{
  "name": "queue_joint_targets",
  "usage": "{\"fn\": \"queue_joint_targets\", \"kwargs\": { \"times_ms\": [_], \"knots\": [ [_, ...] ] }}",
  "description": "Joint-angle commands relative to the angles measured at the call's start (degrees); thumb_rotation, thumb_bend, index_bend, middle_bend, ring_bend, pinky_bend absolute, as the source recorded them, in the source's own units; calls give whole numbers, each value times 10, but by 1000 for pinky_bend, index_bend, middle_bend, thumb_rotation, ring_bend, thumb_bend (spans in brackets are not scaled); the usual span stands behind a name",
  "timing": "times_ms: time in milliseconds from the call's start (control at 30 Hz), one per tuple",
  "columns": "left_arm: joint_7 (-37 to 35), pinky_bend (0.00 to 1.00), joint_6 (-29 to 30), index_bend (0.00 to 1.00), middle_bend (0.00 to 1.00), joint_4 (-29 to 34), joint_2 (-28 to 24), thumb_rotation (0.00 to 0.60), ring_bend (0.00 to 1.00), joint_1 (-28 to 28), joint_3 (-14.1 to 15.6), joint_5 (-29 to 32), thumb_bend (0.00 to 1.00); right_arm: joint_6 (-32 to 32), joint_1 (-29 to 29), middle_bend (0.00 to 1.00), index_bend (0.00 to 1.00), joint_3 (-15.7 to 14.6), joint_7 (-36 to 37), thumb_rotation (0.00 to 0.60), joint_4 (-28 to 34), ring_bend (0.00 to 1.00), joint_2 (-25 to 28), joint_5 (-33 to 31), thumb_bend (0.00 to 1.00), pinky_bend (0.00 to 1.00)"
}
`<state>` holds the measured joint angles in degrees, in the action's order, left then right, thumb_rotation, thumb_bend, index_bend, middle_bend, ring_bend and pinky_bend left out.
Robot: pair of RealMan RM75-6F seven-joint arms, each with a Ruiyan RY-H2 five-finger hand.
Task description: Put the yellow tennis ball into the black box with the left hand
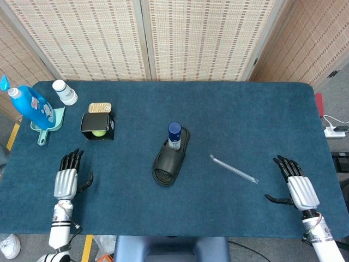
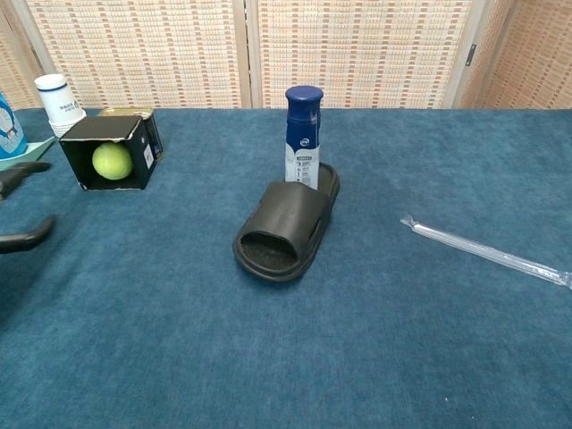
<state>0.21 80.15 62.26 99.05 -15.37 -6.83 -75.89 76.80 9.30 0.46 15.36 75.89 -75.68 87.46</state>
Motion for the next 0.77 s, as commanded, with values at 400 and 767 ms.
{"fn": "queue_joint_targets", "kwargs": {
  "times_ms": [400,767],
  "knots": [
    [-60,0,128,126,0,47,-113,251,0,128,97,-91,417,28,-13,0,0,-10,13,600,-9,0,0,19,0,0],
    [-97,0,116,175,16,22,-101,265,0,126,87,-109,418,21,-10,0,0,-7,11,600,-12,0,-3,15,0,0]
  ]
}}
